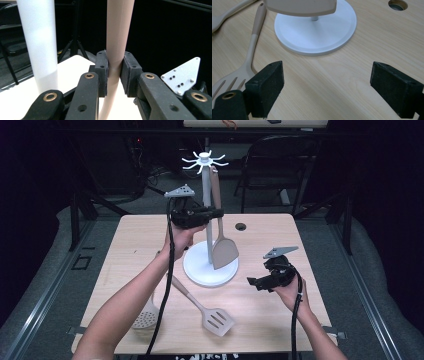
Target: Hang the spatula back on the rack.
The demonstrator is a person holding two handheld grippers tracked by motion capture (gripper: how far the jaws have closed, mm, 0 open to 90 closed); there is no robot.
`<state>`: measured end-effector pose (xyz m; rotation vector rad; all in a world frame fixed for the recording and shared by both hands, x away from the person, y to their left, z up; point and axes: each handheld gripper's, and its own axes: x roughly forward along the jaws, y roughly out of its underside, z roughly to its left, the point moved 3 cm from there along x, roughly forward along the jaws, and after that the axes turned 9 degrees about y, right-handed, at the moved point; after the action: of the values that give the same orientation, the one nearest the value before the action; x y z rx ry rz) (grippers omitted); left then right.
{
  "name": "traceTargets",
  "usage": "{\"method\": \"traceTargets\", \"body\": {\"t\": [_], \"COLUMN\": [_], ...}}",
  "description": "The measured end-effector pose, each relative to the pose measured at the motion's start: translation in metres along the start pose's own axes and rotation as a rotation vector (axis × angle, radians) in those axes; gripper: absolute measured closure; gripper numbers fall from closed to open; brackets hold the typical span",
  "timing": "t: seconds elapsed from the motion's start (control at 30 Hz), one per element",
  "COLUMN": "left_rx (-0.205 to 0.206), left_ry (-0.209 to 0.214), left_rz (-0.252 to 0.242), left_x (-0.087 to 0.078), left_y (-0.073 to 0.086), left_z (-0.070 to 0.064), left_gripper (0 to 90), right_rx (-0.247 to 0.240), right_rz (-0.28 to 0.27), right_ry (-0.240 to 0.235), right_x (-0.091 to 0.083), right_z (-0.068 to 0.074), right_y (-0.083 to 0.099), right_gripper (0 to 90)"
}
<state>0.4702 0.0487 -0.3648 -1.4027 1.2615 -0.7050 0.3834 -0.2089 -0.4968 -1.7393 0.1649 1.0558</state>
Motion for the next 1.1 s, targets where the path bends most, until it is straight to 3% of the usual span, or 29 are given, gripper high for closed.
{"method": "traceTargets", "body": {"t": [0.33, 0.37, 0.43, 0.53, 0.67, 0.8, 0.83, 0.9, 0.93, 1.1], "left_rx": [0.003, -0.001, -0.004, -0.016, -0.014, 0.000, 0.021, 0.026, 0.033, 0.043], "left_ry": [-0.022, -0.029, -0.031, -0.048, -0.049, -0.040, -0.052, -0.060, -0.073, -0.083], "left_rz": [0.014, 0.016, 0.013, 0.039, 0.051, 0.062, 0.079, 0.086, 0.096, 0.103], "left_x": [-0.006, -0.009, -0.010, -0.017, -0.027, -0.034, -0.038, -0.041, -0.044, -0.051], "left_y": [0.000, 0.001, 0.001, 0.006, 0.010, 0.012, 0.013, 0.014, 0.014, 0.013], "left_z": [0.003, 0.004, 0.005, 0.008, 0.010, 0.010, 0.009, 0.009, 0.009, 0.010], "left_gripper": [73.4, 67.5, 65.7, 52.2, 44.5, 40.6, 34.4, 32.1, 26.4, 18.9], "right_rx": [-0.010, -0.008, -0.009, -0.012, -0.026, -0.029, -0.032, -0.027, -0.029, -0.025], "right_rz": [0.019, 0.024, 0.026, 0.036, 0.049, 0.055, 0.063, 0.062, 0.065, 0.073], "right_ry": [-0.003, -0.005, -0.005, -0.008, -0.012, -0.013, -0.008, -0.010, -0.005, -0.003], "right_x": [0.002, 0.003, 0.003, 0.003, 0.005, 0.006, 0.007, 0.008, 0.008, 0.009], "right_z": [0.002, 0.002, 0.002, 0.002, 0.002, 0.002, 0.002, 0.001, 0.000, -0.003], "right_y": [0.000, 0.001, 0.001, 0.001, 0.002, 0.002, 0.002, 0.002, 0.002, 0.003], "right_gripper": [11.3, 11.3, 11.2, 11.1, 11.8, 11.6, 11.5, 11.4, 11.4, 11.6]}}
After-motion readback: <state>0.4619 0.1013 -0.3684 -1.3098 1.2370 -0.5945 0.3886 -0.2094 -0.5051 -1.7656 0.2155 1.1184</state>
